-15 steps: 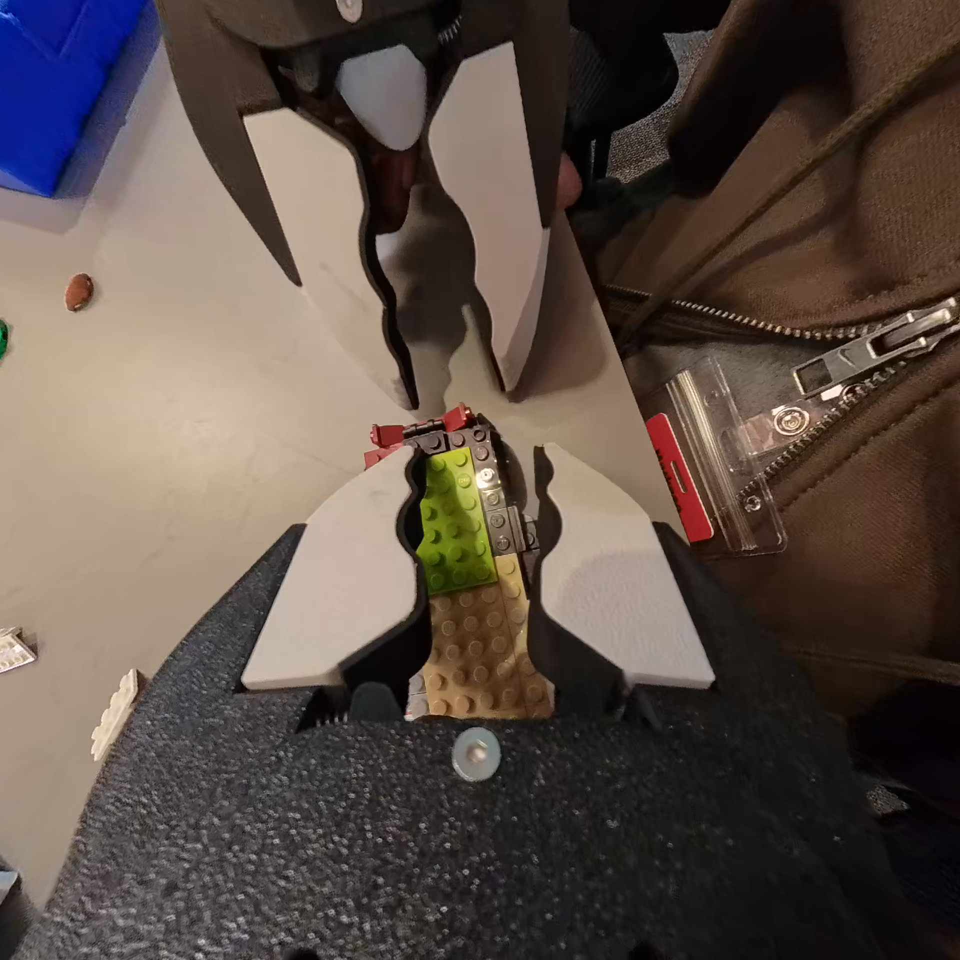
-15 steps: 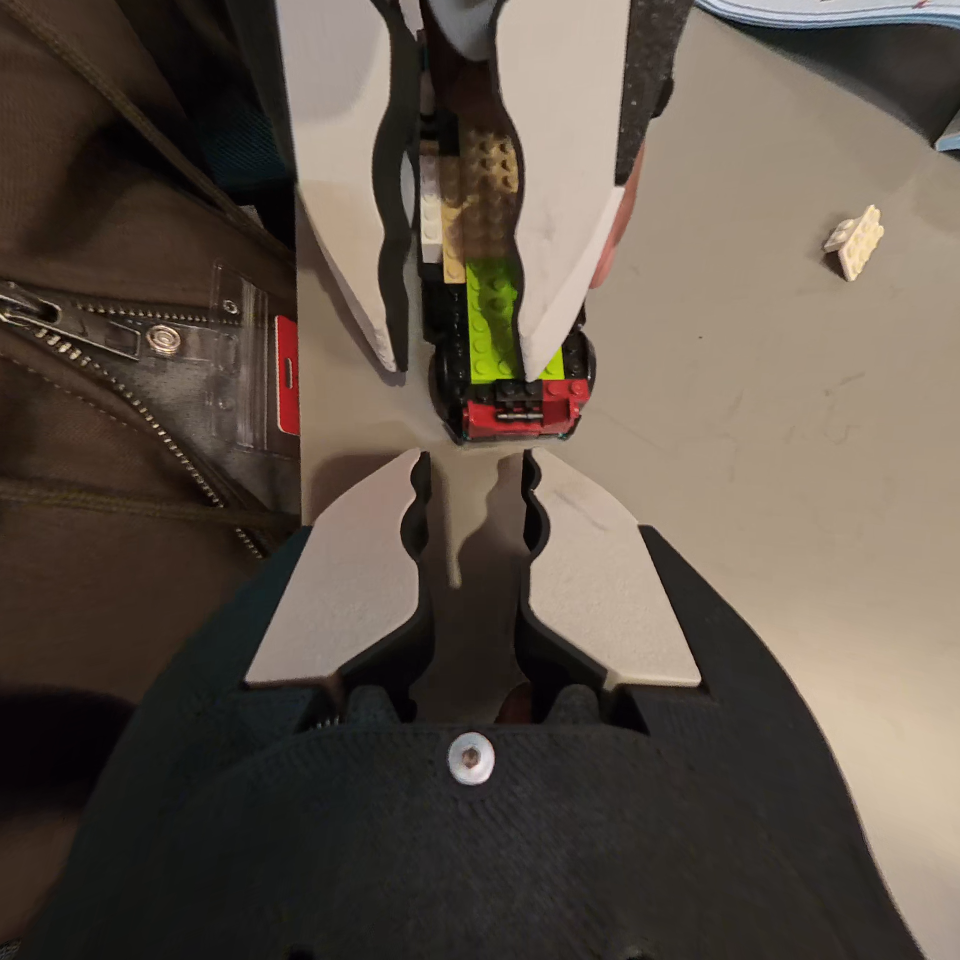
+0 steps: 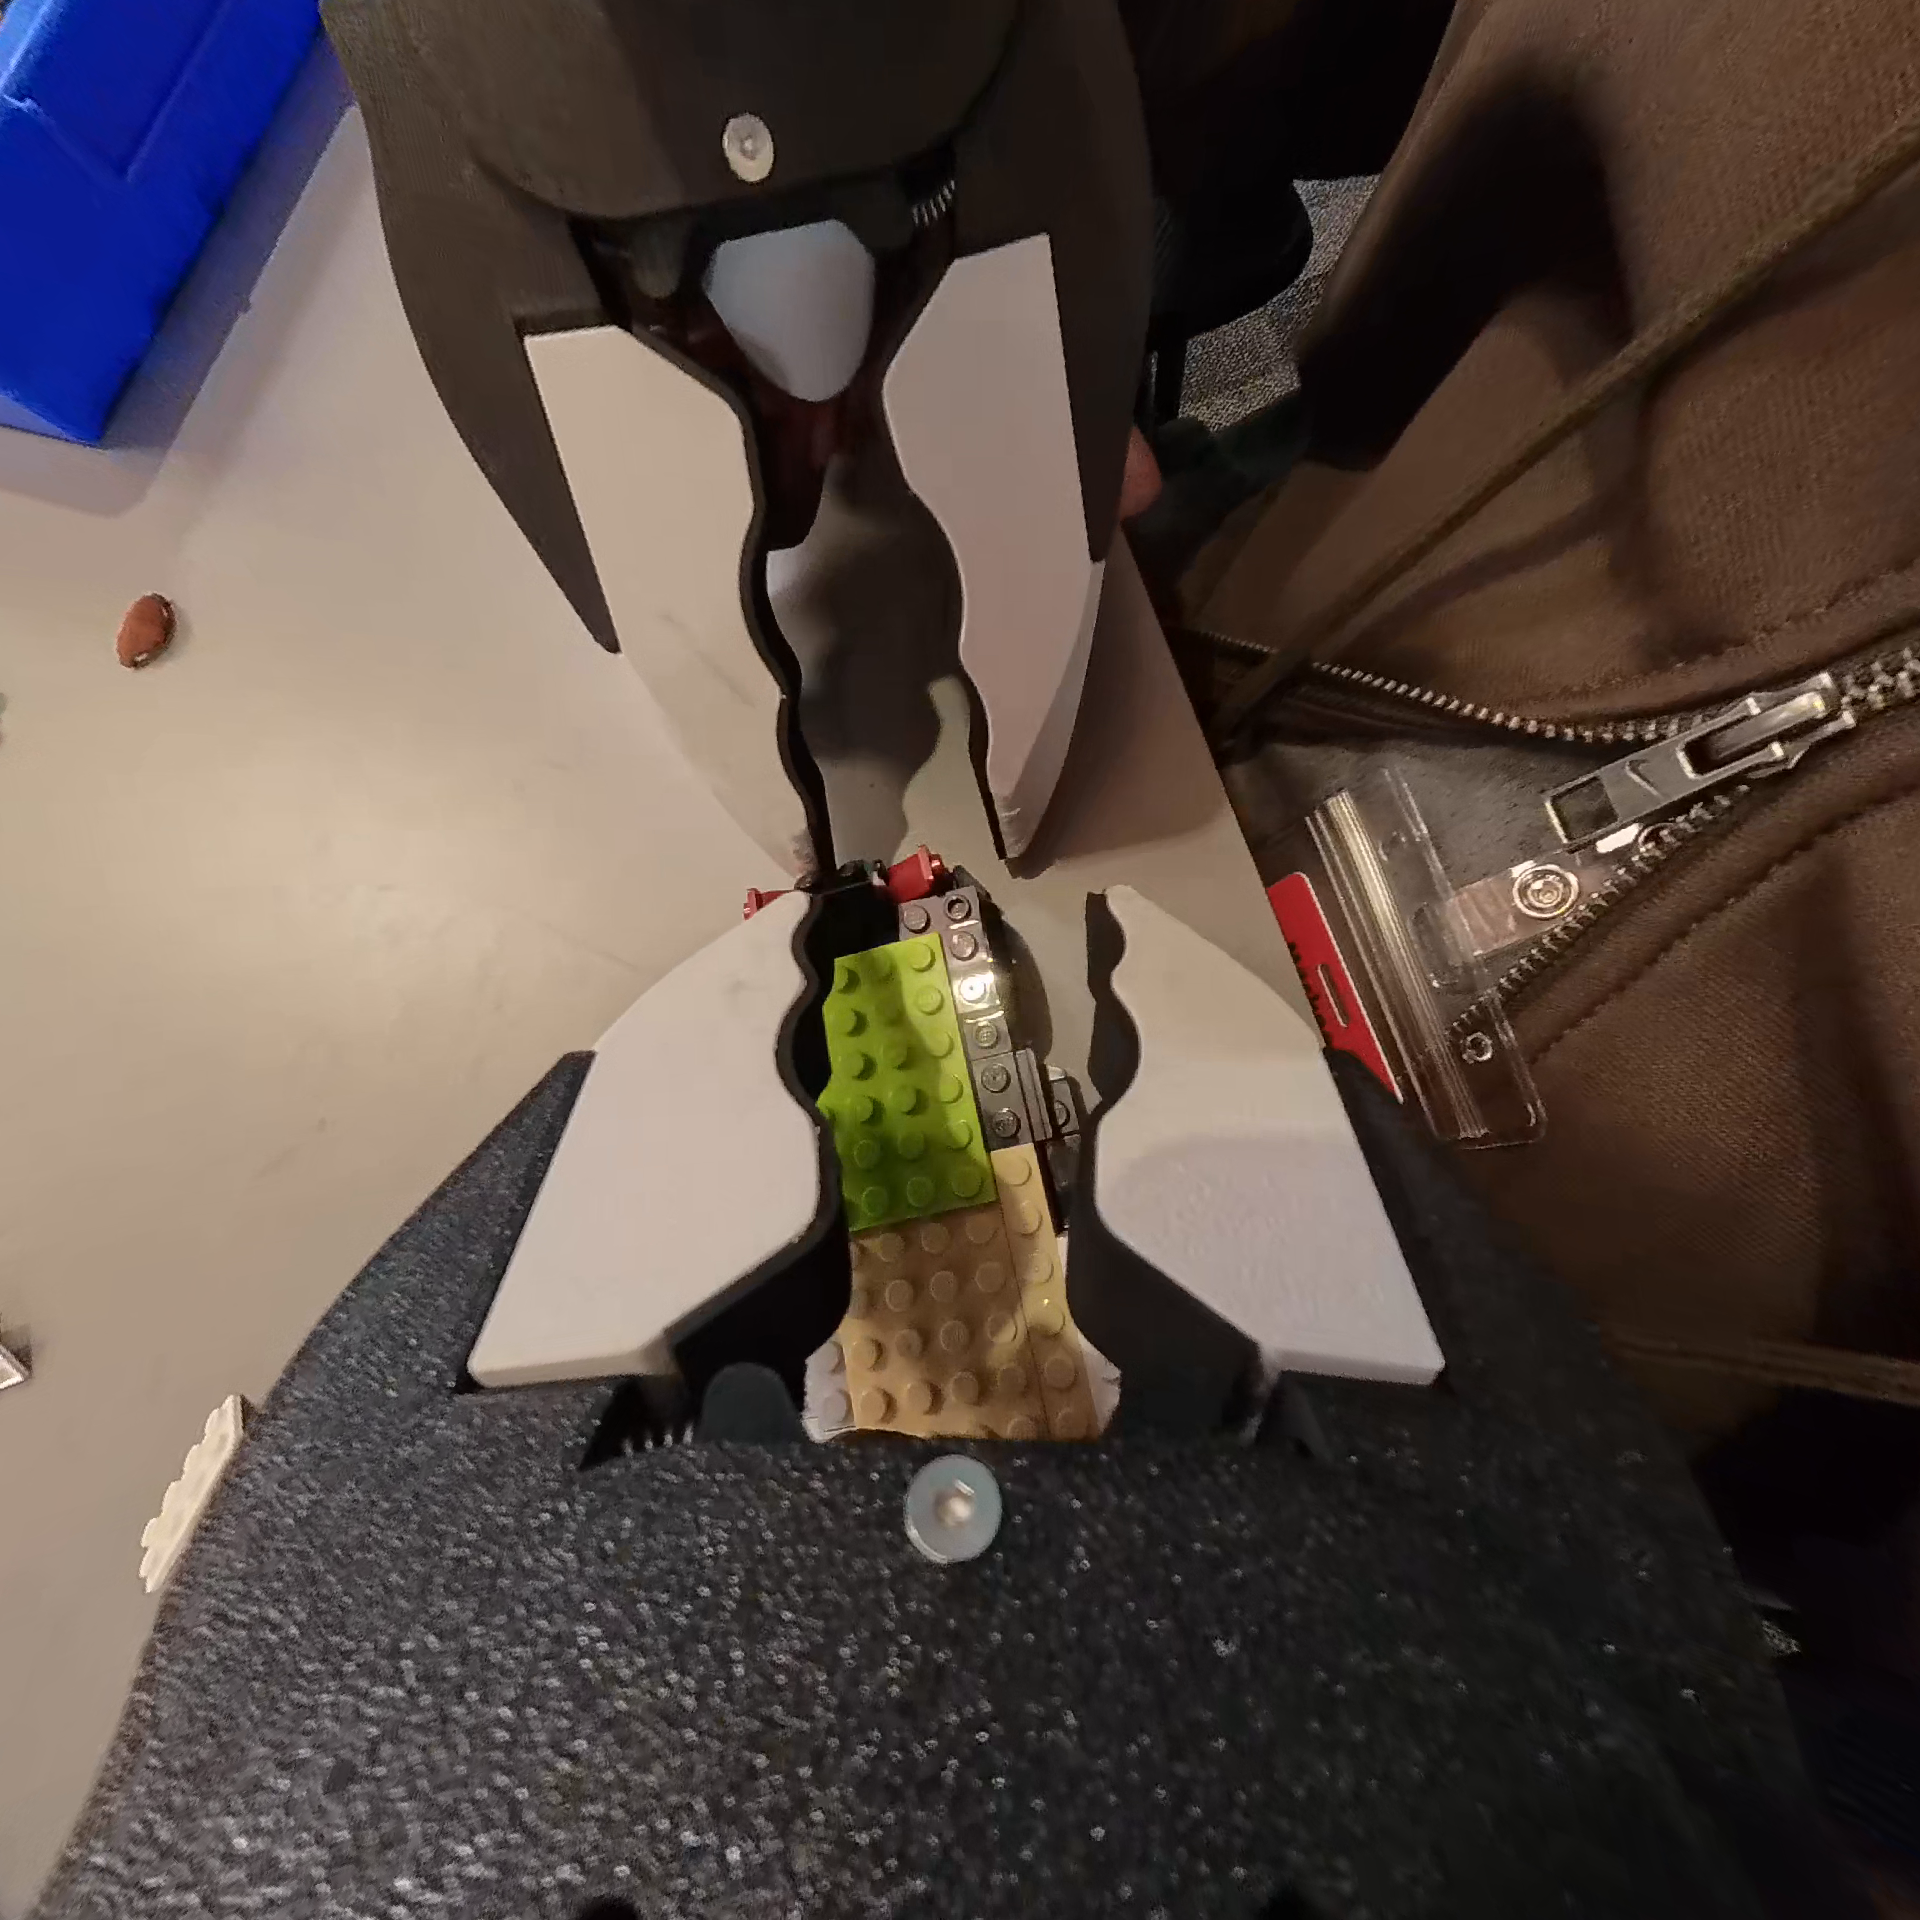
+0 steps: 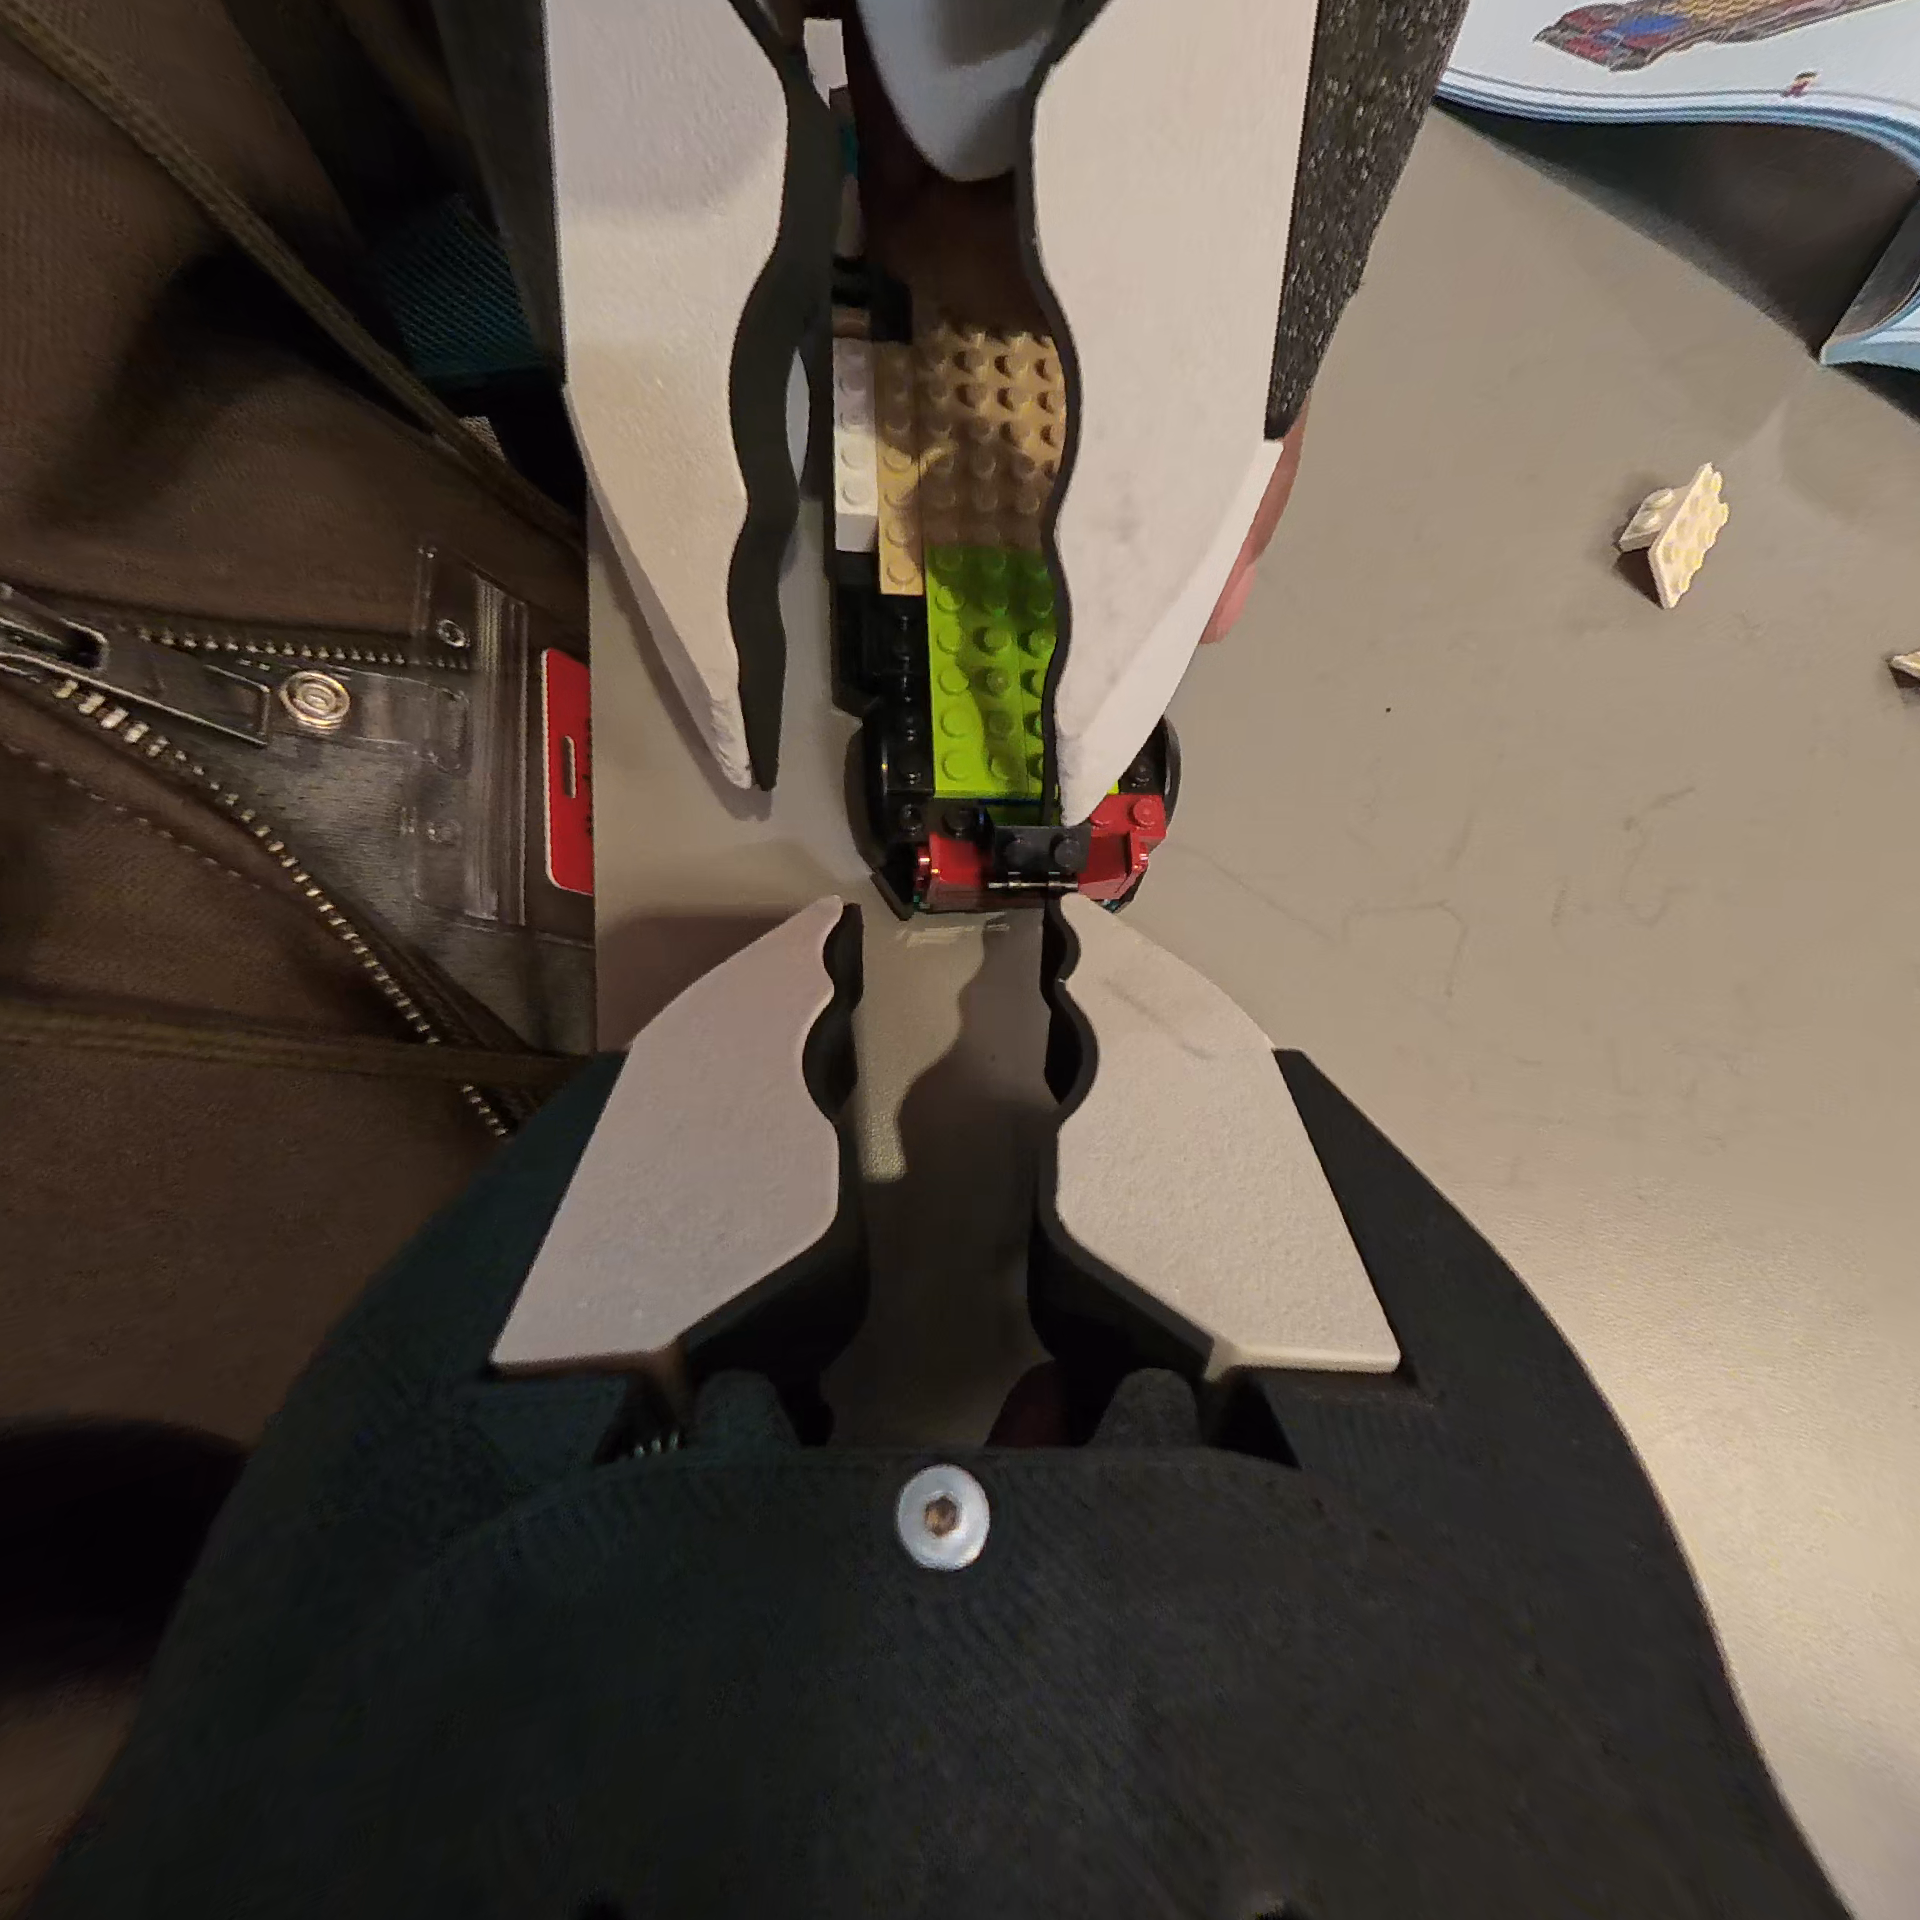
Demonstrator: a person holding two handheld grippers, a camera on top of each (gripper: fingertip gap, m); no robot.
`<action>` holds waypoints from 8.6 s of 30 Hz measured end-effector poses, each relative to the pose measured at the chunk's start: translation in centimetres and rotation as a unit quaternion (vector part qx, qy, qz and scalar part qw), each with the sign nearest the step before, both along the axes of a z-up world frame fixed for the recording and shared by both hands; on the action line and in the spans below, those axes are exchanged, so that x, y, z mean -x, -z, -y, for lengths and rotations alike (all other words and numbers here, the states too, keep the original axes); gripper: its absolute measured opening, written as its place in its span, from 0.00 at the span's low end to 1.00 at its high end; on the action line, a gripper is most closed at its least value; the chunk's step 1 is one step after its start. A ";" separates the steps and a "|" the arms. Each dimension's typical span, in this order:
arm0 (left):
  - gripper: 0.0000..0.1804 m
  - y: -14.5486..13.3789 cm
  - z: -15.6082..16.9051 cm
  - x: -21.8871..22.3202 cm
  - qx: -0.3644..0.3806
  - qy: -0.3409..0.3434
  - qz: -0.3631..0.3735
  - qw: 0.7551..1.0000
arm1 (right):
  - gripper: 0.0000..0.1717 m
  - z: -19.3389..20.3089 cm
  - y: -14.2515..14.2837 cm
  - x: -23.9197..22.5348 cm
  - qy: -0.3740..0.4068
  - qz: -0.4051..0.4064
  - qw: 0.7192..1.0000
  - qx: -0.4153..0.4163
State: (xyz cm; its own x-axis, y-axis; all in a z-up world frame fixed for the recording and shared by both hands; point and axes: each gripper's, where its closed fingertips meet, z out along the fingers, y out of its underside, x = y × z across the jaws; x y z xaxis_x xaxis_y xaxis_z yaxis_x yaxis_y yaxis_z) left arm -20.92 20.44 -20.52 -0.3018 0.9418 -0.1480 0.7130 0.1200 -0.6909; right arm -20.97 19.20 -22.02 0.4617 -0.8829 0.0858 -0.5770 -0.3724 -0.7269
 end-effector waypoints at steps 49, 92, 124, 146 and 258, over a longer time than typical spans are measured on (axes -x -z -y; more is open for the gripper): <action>0.30 -1.2 1.7 -2.9 0.026 -0.087 0.002 0.996 | 0.25 15.7 -3.8 5.3 0.320 0.065 0.944 0.039; 0.36 1.8 1.8 -0.5 -0.073 -0.076 0.040 0.994 | 0.06 1.9 -1.6 -0.9 0.045 0.013 0.999 -0.014; 0.19 -3.8 7.5 -2.9 0.107 -0.229 -0.042 0.967 | 0.05 7.5 -4.2 -3.9 0.269 0.076 0.918 -0.281; 0.16 -4.8 8.5 -4.0 0.176 -0.246 -0.041 0.952 | 0.06 8.8 -4.4 -5.5 0.325 0.096 0.844 -0.415; 0.04 -8.3 5.7 -7.5 -0.090 -0.216 -0.394 0.889 | 0.10 4.1 -7.2 -7.8 0.020 0.120 0.937 -0.328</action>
State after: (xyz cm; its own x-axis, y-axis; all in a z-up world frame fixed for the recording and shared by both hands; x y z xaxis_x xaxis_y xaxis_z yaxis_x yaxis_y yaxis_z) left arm -13.38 14.72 -12.27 -0.5836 0.7004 0.4109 -0.1222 0.4246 -0.8971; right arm -13.19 15.11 -14.81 0.4634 -0.7981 -0.3852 -0.3717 0.2195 -0.9020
